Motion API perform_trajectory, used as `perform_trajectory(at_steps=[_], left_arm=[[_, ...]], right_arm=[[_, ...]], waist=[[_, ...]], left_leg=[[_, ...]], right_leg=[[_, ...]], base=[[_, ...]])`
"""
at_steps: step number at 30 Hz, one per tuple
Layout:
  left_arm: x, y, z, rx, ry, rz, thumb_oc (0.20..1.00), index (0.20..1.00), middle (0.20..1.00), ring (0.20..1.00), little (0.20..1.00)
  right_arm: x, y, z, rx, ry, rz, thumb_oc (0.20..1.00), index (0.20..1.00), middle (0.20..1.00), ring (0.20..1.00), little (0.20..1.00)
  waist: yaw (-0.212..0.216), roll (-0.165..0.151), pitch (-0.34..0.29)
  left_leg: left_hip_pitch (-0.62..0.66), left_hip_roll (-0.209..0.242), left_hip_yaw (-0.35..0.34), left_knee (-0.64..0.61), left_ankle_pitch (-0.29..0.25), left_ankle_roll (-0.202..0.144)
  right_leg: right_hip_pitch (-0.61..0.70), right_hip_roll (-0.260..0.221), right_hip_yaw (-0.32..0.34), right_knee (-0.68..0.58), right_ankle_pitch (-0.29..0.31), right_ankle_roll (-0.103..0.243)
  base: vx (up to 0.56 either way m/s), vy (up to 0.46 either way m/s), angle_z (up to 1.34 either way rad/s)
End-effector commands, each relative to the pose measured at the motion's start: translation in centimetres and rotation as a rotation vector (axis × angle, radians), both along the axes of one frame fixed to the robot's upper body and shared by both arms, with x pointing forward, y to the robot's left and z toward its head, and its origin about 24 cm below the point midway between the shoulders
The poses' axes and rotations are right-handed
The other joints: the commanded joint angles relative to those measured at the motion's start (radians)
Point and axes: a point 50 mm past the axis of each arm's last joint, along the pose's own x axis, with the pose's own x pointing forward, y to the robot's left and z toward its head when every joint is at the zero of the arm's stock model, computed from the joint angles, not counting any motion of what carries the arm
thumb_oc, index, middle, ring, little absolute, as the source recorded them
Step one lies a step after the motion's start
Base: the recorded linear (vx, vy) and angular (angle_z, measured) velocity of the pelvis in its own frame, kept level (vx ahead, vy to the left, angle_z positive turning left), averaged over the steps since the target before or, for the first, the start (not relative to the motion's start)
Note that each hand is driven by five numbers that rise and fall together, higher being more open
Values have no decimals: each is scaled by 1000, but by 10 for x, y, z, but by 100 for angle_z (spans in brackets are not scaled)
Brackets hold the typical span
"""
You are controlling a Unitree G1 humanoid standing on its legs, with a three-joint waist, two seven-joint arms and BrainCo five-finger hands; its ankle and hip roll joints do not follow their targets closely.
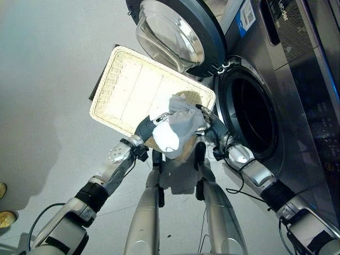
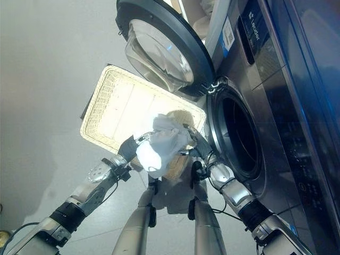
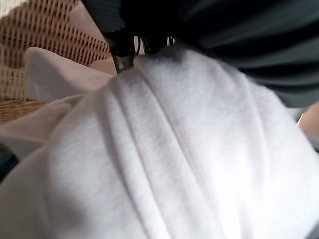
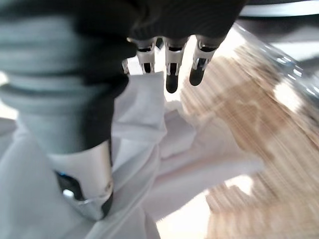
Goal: Put the clothes into the washing machine.
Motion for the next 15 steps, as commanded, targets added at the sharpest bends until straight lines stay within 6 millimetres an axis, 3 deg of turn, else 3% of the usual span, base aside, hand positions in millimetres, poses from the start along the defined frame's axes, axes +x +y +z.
perform_trajectory(at_steps=[1,15], left_arm=[[-8,-24,39,-36,-175,-161,200,200,200,200,200],[-15,-41,45,-21,-190,-265,200,200,200,200,200]], right_arm=[[-7,17,16,23,-24,120,1000,1000,1000,1000,1000],[-10,27,0,25,166,245,1000,1000,1000,1000,1000]], waist=[[8,6,2],[14,10,2]], left_leg=[[10,-71,72,30,-57,33],[19,-72,71,2,-46,31]], right_leg=[[18,46,-3,45,-72,56],[25,44,-10,29,-66,57]], base=[[0,0,0],[0,0,0]])
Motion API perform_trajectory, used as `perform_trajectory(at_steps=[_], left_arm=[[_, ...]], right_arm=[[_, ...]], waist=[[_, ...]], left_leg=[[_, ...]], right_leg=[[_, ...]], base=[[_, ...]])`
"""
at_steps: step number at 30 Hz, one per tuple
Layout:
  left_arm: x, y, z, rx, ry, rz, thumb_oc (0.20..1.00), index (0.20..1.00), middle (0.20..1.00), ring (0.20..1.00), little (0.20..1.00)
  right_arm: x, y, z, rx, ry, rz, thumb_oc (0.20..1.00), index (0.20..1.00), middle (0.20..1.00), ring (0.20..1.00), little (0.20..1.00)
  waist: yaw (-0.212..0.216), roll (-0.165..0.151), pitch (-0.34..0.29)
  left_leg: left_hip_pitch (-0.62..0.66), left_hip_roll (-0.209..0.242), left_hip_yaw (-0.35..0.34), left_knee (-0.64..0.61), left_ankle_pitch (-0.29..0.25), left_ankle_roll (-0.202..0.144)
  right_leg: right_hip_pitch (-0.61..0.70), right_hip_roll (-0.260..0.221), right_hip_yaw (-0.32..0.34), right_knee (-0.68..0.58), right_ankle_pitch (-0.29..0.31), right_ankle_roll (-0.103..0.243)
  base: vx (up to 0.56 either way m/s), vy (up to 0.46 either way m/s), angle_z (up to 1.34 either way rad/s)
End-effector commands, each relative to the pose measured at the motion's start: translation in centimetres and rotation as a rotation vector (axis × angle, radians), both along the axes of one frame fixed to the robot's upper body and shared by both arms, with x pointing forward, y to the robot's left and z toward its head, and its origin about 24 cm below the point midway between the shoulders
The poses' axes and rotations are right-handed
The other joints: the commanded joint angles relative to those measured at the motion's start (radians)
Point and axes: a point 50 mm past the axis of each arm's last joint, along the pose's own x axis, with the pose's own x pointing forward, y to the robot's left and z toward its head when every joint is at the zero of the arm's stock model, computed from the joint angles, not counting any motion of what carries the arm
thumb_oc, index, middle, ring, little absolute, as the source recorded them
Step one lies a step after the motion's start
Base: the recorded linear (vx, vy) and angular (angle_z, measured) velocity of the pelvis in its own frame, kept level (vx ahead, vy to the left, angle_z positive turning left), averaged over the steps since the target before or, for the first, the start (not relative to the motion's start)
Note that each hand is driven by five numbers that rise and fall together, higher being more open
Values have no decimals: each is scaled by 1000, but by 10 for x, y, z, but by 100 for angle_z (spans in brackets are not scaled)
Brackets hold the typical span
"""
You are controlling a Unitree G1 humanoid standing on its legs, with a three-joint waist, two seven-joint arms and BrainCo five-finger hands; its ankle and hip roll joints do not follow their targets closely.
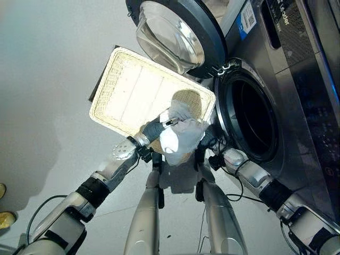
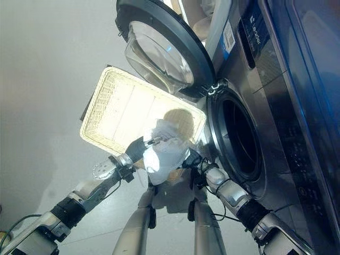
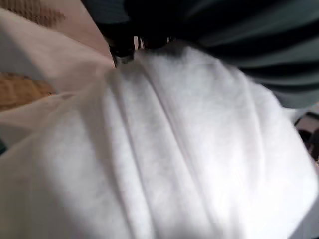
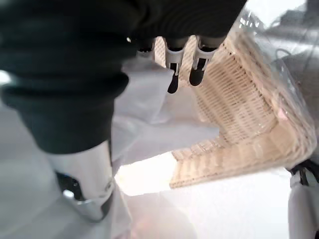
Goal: Put the clothes into the washing machine.
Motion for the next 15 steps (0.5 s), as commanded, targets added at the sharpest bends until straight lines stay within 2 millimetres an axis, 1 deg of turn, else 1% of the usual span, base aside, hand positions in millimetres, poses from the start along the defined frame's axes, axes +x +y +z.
perform_trajectory(at_steps=[1,2,3,4,7,8,9,11,12,15], left_arm=[[-10,-23,36,-73,-154,-145,200,200,200,200,200],[-10,-29,36,-44,-155,-136,200,200,200,200,200],[-9,-29,32,-20,-144,-116,200,200,200,200,200],[-8,-28,31,-7,-141,-106,200,200,200,200,200],[-6,-28,29,9,-132,-97,200,200,200,200,200],[-5,-26,24,28,-115,-89,200,200,200,200,200],[-5,-26,22,33,-107,-90,200,200,200,200,200],[-5,-25,21,39,-101,-92,200,200,200,200,200],[-6,-24,18,52,-90,-98,200,200,200,200,200],[-6,-24,14,64,-78,-99,200,200,200,200,200]], right_arm=[[-7,16,15,100,20,129,1000,1000,1000,1000,1000],[-13,26,15,206,123,248,1000,1000,1000,1000,1000],[-20,32,16,316,199,339,1000,1000,1000,1000,1000],[-22,35,17,358,226,371,1000,1000,1000,1000,1000],[-26,38,18,415,263,416,1000,1000,1000,1000,1000],[-31,42,19,479,309,484,1000,1000,1000,1000,1000],[-33,43,19,502,322,502,1000,1000,1000,1000,1000],[-34,44,19,523,332,521,1000,1000,1000,1000,1000],[-36,44,20,566,349,546,1000,1000,1000,1000,1000],[-36,43,21,620,364,562,1000,1000,1000,1000,1000]], waist=[[10,10,2],[10,8,2],[10,5,2],[10,5,2],[9,5,2],[8,6,2],[8,7,2],[8,7,2],[9,9,2],[9,11,2]], left_leg=[[1,-73,72,20,-52,32],[-5,-74,74,23,-51,31],[-7,-74,74,29,-51,31],[-10,-74,74,31,-50,31],[-12,-75,73,33,-50,30],[-16,-76,71,35,-48,31],[-19,-78,70,37,-48,31],[-22,-78,70,38,-48,31],[-27,-78,71,39,-49,31],[-31,-80,70,39,-48,30]], right_leg=[[5,42,-5,46,-66,57],[2,41,-7,43,-63,57],[3,42,-8,45,-64,56],[2,41,-8,45,-63,57],[2,41,-7,45,-63,57],[-1,42,-4,45,-62,57],[-4,42,-4,46,-61,57],[-6,42,-4,45,-60,57],[-11,39,-6,43,-58,58],[-14,38,-8,39,-54,60]], base=[[6,-48,1],[20,-56,0],[26,-64,0],[24,-38,0],[0,0,0],[0,0,0],[0,0,0],[0,0,0],[0,0,0],[0,0,0]])
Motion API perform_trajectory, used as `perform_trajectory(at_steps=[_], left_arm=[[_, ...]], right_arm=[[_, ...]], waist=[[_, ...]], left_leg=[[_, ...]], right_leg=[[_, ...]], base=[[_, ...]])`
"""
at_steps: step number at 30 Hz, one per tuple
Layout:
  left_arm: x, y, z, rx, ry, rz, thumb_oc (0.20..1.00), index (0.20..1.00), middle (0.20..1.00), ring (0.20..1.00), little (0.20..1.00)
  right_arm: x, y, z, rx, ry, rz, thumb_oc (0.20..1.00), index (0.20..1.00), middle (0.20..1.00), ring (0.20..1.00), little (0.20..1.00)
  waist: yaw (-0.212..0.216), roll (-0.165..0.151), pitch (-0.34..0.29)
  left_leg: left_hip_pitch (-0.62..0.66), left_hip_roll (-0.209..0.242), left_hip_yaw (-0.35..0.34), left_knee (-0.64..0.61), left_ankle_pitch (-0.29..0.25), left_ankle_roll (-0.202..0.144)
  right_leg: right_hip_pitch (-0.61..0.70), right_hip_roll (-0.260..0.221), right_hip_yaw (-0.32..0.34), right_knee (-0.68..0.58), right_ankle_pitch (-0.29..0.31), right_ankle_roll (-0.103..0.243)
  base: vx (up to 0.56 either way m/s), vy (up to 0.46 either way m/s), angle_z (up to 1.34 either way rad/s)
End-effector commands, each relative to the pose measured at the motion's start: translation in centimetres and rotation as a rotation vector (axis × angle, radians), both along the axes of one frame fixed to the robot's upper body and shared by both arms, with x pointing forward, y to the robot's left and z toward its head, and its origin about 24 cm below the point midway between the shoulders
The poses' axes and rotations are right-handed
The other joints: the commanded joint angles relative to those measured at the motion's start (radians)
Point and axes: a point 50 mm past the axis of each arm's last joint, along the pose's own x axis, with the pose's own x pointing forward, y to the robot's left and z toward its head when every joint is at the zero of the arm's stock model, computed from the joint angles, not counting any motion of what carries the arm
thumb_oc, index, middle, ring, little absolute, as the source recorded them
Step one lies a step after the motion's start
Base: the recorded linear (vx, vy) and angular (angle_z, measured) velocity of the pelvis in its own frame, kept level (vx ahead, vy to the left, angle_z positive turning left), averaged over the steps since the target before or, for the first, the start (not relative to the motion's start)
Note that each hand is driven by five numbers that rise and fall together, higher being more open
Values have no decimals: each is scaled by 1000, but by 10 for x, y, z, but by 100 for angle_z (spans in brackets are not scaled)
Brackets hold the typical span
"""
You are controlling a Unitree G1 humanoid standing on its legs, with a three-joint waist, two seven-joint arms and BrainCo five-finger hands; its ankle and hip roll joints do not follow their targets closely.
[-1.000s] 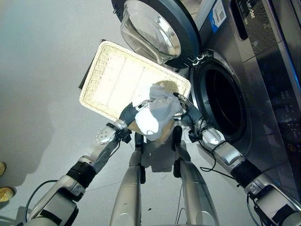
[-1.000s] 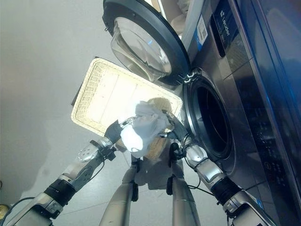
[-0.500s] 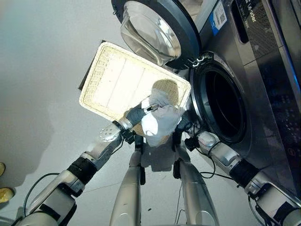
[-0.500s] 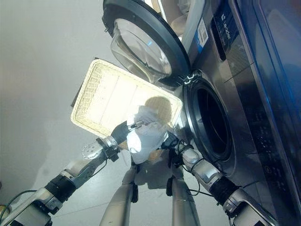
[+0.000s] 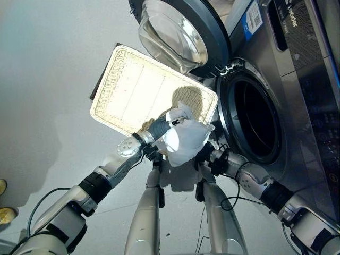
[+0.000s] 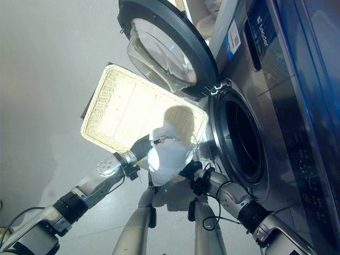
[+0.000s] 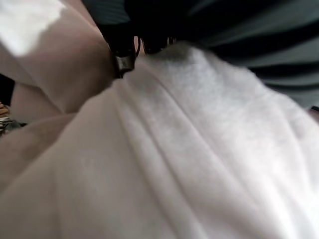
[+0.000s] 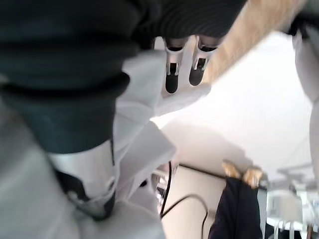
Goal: Put the clothes into the washing machine.
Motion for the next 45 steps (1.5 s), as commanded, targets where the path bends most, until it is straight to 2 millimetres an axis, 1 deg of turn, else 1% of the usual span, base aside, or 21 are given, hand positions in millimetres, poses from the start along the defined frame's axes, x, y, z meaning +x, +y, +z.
perform_trajectory(at_steps=[1,7,13,14,16,21,26,27,28,29,31,34,37,40,43,45], left_arm=[[-9,-14,8,20,-68,-79,200,200,200,200,200],[-5,-8,2,20,-48,-3,200,200,200,200,200],[4,7,-2,7,-64,204,200,200,200,200,200],[4,8,-2,5,-64,209,200,200,200,200,200],[6,14,-1,-65,-57,286,200,200,200,200,200],[7,23,-6,-245,29,380,200,200,200,200,200],[5,24,-7,-279,41,389,200,200,200,200,200],[4,25,-8,-334,63,394,200,200,200,200,200],[2,25,-7,-483,100,408,200,200,200,200,200],[1,25,-7,-493,98,411,200,200,200,200,200],[0,27,-6,-570,100,427,200,200,200,200,200],[-2,27,-5,-613,94,436,200,200,200,200,200],[-4,31,0,-688,55,449,200,200,200,200,200],[-5,32,3,-723,31,442,200,200,200,200,200],[-6,31,4,-763,38,431,200,200,200,200,200],[-7,32,3,-847,70,405,200,200,200,200,200]], right_arm=[[-17,29,31,226,-57,189,1000,1000,1000,1000,1000],[-17,28,33,261,-71,186,1000,1000,1000,1000,1000],[-17,27,32,280,-74,185,1000,1000,1000,1000,1000],[-17,27,32,279,-74,184,1000,1000,1000,1000,1000],[-15,25,31,275,-75,157,1000,1000,1000,1000,1000],[-14,21,28,319,-59,137,1000,1000,1000,1000,1000],[-15,22,28,336,-55,139,1000,1000,1000,1000,1000],[-16,23,28,351,-50,138,1000,1000,1000,1000,1000],[-17,24,28,350,-65,125,1000,1000,1000,1000,1000],[-17,24,28,351,-66,124,1000,1000,1000,1000,1000],[-17,25,27,344,-73,108,1000,1000,1000,1000,1000],[-16,25,27,337,-81,92,1000,1000,1000,1000,1000],[-13,23,29,321,-93,24,1000,1000,1000,1000,1000],[-10,20,28,326,-89,-24,1000,1000,1000,1000,1000],[-9,19,29,334,-87,-46,1000,1000,1000,1000,1000],[-7,15,29,337,-93,-106,1000,1000,1000,1000,1000]], waist=[[-12,10,1],[-11,10,1],[-7,8,1],[-7,8,1],[-4,7,1],[3,7,1],[4,7,1],[5,7,1],[9,7,1],[9,7,1],[9,6,1],[9,5,1],[10,4,1],[8,4,1],[7,5,1],[3,6,1]], left_leg=[[-28,-84,69,50,-51,33],[-41,-84,69,50,-47,33],[-53,-86,64,56,-45,31],[-53,-86,64,56,-45,31],[-55,-87,63,58,-44,31],[-61,-88,57,65,-45,30],[-64,-88,55,67,-44,30],[-65,-89,54,68,-45,31],[-66,-90,51,70,-46,32],[-66,-90,50,70,-46,32],[-65,-90,49,70,-46,32],[-66,-89,49,70,-47,33],[-66,-88,50,68,-46,33],[-63,-87,53,66,-46,32],[-62,-86,54,65,-46,32],[-61,-85,57,66,-48,32]], right_leg=[[-12,34,-3,49,-53,60],[-24,32,-8,49,-48,62],[-32,29,-17,52,-48,64],[-32,29,-17,52,-48,64],[-32,28,-23,52,-48,63],[-34,24,-33,63,-56,63],[-37,24,-35,67,-57,62],[-38,23,-37,70,-58,62],[-39,23,-41,76,-64,60],[-39,23,-41,76,-64,60],[-40,24,-41,78,-65,59],[-40,23,-41,79,-66,58],[-41,24,-42,79,-66,56],[-38,24,-42,78,-68,55],[-39,25,-40,79,-68,55],[-40,26,-37,81,-69,54]], base=[[0,0,0],[0,0,0],[5,-5,1],[18,-17,4],[0,0,0],[0,0,0],[0,0,0],[23,-32,0],[24,-34,0],[0,0,0],[8,-13,4],[0,0,0],[1,-2,1],[2,0,1],[0,0,0],[0,0,0]])
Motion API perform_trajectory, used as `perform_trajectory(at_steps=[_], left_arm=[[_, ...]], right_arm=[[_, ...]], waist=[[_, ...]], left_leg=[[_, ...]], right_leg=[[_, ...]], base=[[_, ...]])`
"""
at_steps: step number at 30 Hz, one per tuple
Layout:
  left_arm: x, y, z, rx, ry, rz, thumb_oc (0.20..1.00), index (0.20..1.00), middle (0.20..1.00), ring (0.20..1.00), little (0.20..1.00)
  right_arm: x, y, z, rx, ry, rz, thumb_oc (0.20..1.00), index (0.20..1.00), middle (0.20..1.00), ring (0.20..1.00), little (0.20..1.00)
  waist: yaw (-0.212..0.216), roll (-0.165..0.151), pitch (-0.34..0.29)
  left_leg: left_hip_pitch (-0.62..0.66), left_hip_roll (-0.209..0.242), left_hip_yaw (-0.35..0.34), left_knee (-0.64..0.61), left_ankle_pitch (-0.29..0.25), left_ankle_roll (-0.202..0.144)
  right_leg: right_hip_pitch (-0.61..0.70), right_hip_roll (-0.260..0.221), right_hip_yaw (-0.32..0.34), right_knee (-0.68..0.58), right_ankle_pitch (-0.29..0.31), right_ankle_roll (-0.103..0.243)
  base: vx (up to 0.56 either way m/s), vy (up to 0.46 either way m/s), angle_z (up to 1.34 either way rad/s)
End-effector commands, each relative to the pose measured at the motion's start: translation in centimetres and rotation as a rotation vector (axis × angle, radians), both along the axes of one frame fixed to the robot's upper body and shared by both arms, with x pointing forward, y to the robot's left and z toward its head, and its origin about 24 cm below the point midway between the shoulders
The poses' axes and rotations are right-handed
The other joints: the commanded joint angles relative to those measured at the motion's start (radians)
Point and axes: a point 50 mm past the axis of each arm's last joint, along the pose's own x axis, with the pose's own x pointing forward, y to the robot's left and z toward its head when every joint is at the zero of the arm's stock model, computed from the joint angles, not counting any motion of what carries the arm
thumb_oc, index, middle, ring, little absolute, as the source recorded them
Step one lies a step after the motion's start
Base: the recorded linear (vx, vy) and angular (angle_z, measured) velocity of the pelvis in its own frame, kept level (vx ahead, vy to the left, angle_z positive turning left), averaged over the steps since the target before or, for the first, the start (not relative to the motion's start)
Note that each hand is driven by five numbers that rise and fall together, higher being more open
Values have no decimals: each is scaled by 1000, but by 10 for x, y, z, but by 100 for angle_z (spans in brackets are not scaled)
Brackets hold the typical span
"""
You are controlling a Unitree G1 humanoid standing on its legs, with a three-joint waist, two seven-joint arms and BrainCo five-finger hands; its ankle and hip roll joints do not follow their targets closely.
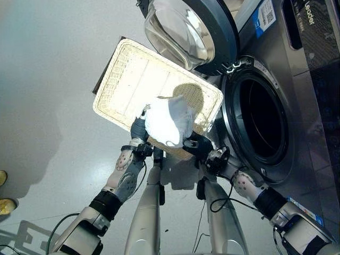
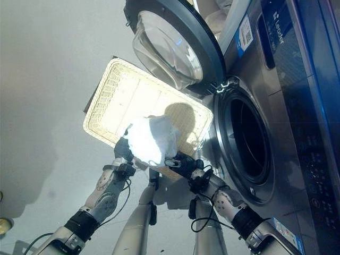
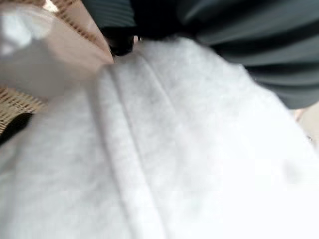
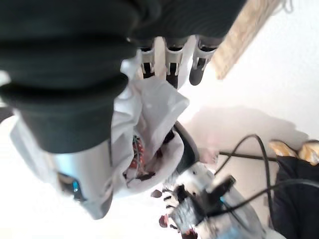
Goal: Put the clothes into the washing machine.
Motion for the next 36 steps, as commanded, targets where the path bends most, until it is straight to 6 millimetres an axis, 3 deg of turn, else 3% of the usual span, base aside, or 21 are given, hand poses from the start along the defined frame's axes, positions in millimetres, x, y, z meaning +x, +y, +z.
perform_trajectory(at_steps=[1,7,18,23,29,36], left_arm=[[-6,3,29,-197,-162,-24,200,200,200,200,200],[-8,1,30,-222,-180,-11,200,200,200,200,200],[-3,-4,33,250,-201,115,200,200,200,200,200],[-1,-9,28,404,-204,56,200,200,200,200,200],[-5,-31,32,767,-357,-80,200,200,200,200,200],[-9,-50,35,875,-428,-225,200,200,200,200,200]], right_arm=[[-7,11,25,110,-106,-10,1000,1000,1000,1000,1000],[-5,9,26,142,-90,-83,1000,1000,1000,1000,1000],[-7,12,24,230,-16,-74,1000,1000,1000,1000,1000],[-9,13,24,226,-20,-41,1000,1000,1000,1000,1000],[-12,18,27,180,-30,1,1000,1000,1000,1000,1000],[-14,23,21,92,-29,35,1000,1000,1000,1000,1000]], waist=[[-4,6,1],[-8,9,1],[-12,15,1],[-14,15,1],[-22,11,1],[-30,7,1]], left_leg=[[-24,-82,70,60,-54,31],[-21,-81,74,59,-56,32],[-16,-80,80,54,-50,33],[-17,-78,84,54,-49,32],[-20,-75,91,50,-46,33],[-21,-75,99,50,-50,35]], right_leg=[[-7,33,-17,60,-57,52],[-7,35,-12,62,-59,51],[-6,37,-5,64,-59,51],[-7,36,-4,61,-55,54],[-14,41,3,57,-46,58],[-18,44,12,56,-41,63]], base=[[0,0,0],[0,0,0],[0,0,0],[0,0,0],[0,0,0],[0,7,-2]])
